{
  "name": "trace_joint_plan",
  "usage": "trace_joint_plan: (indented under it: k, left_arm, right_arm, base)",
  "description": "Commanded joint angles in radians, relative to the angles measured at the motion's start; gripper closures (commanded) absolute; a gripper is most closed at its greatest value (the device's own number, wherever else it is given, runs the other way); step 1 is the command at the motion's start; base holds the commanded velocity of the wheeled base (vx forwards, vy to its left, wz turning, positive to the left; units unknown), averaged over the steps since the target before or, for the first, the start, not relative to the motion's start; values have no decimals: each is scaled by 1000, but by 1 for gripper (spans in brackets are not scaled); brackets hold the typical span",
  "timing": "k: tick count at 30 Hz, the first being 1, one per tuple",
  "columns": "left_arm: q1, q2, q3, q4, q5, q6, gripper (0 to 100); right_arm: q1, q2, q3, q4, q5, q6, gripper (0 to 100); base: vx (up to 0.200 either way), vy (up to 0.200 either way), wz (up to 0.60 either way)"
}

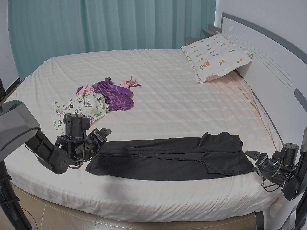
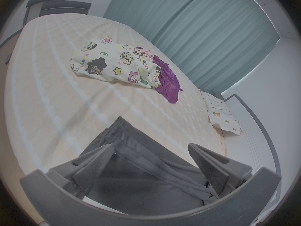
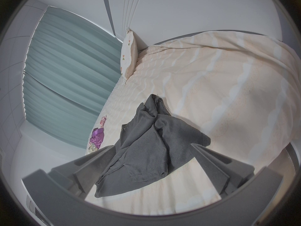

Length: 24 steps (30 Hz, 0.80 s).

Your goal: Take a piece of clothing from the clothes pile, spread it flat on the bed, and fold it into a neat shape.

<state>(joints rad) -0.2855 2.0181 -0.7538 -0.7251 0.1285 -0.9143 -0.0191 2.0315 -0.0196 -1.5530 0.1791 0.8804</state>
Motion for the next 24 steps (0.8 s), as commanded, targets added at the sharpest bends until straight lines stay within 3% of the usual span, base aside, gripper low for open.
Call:
trace_joint_plan:
  k: [1,24]
  left_arm:
    - [-14,31,-1,0,0,-2,0]
    - [-29,85,-13,21,3,-11,0]
  right_arm:
    - [1,3,0,-12,0,0,0]
    - [1,15,0,-12,-1,-1,0]
  base:
    - [0,0,0]
    - [0,0,0]
